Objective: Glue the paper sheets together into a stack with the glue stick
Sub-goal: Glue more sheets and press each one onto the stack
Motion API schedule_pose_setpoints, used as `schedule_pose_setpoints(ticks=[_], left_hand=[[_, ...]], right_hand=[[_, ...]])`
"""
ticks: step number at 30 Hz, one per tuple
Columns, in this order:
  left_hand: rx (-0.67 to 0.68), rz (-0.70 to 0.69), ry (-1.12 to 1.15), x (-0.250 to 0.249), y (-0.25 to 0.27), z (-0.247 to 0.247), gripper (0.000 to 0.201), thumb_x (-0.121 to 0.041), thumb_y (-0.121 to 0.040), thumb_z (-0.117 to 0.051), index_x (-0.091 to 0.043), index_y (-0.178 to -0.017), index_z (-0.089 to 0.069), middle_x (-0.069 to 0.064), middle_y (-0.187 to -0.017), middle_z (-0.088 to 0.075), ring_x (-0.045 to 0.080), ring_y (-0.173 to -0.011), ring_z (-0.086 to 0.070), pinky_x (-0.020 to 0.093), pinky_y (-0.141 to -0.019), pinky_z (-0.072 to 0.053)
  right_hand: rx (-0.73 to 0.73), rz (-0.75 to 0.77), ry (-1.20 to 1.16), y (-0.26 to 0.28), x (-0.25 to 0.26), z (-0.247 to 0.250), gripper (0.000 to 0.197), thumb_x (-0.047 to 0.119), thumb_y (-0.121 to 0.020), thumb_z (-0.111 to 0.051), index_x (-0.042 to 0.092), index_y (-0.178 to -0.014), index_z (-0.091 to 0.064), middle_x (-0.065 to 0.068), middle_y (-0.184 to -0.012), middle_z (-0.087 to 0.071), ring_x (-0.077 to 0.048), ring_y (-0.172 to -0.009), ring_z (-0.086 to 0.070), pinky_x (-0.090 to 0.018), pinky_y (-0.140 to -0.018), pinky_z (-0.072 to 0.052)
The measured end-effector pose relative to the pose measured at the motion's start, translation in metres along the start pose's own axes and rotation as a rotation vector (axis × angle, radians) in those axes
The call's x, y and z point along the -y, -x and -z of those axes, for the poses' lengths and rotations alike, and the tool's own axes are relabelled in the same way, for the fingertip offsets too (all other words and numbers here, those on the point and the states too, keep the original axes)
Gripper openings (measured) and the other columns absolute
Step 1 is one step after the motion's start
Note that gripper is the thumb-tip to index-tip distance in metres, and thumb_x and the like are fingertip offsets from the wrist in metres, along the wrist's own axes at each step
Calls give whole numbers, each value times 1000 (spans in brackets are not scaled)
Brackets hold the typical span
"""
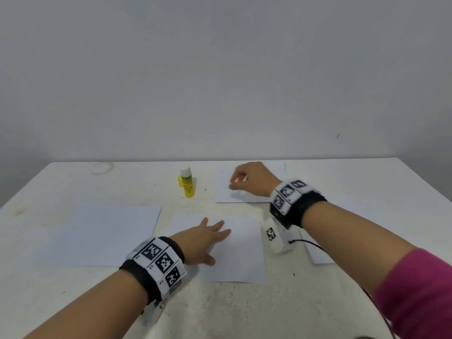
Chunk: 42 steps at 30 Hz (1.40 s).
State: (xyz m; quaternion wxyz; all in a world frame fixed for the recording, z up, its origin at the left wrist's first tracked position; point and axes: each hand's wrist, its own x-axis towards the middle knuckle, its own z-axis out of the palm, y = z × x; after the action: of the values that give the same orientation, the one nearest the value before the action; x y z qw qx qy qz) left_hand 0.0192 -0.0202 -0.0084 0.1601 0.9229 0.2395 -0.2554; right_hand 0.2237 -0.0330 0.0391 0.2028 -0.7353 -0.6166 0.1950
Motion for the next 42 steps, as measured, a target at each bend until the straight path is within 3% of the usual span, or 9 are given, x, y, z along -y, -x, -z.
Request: schedule_pose_setpoints(ticks=[9,13,16,19,24,28,33,37,42], left_hand=[[28,-14,27,4,-3,-3,76,-27,-94,-58,-31,-153,-11,-9,-161,4,26,-147,13,48,-118,-18],[23,-21,51,6,-2,-3,71,-29,-94,-58,-31,-152,-18,-12,-161,-5,25,-147,15,50,-117,-17],[28,-30,35,6,-2,-3,75,-29,-94,-58,-32,-153,-11,-13,-161,1,25,-147,14,49,-117,-17],[35,-20,-26,6,-1,-1,80,-33,-95,-56,-34,-153,-1,-12,-160,10,24,-148,11,46,-117,-20],[23,2,-192,4,5,5,80,-46,-95,-51,-40,-151,6,-15,-159,11,18,-148,4,47,-111,-32],[-28,14,-253,-3,4,6,79,-56,-93,-46,-39,-152,5,-13,-160,6,22,-147,-4,44,-107,-34],[-83,41,-268,-15,-4,3,79,-63,-92,-40,-35,-153,3,-6,-162,1,26,-144,-12,43,-102,-40],[-96,66,-271,-21,-5,3,79,-63,-92,-40,-33,-153,2,-3,-162,-2,28,-142,-17,42,-101,-41],[-93,76,-279,-22,-5,3,80,-64,-92,-40,-33,-153,1,-3,-162,-3,28,-142,-18,42,-99,-43]], right_hand=[[158,-10,22,-67,62,-56,57,38,-83,-71,13,-130,-51,-5,-116,-57,-22,-108,-56,-32,-92,-44],[127,-33,109,-79,70,-62,27,30,-90,-63,6,-101,-63,-7,-97,-64,-25,-95,-61,-32,-79,-48],[128,-81,78,-75,65,-53,31,33,-89,-62,9,-73,-52,-3,-72,-52,-22,-77,-52,-26,-57,-36],[107,-118,-144,-55,56,-32,31,31,-93,-54,1,-97,-61,-16,-97,-64,-22,-82,-54,-29,-66,-43],[351,-164,-273,-4,18,15,33,37,-88,-65,28,-120,-63,3,-106,-66,-15,-83,-68,-32,-79,-56],[68,-231,-326,18,-20,26,44,6,-65,-84,13,-106,-71,-2,-81,-64,-16,-71,-57,-23,-59,-47],[-66,-136,-372,43,-39,11,25,9,-74,-79,13,-96,-65,-10,-98,-68,-17,-72,-63,-23,-49,-49],[-135,-78,-321,54,-39,-9,25,12,-81,-74,12,-100,-58,-9,-95,-65,-29,-76,-67,-33,-65,-57],[-157,-75,-330,62,-43,-21,21,14,-83,-72,15,-97,-57,2,-85,-64,-16,-76,-62,-37,-82,-54]])
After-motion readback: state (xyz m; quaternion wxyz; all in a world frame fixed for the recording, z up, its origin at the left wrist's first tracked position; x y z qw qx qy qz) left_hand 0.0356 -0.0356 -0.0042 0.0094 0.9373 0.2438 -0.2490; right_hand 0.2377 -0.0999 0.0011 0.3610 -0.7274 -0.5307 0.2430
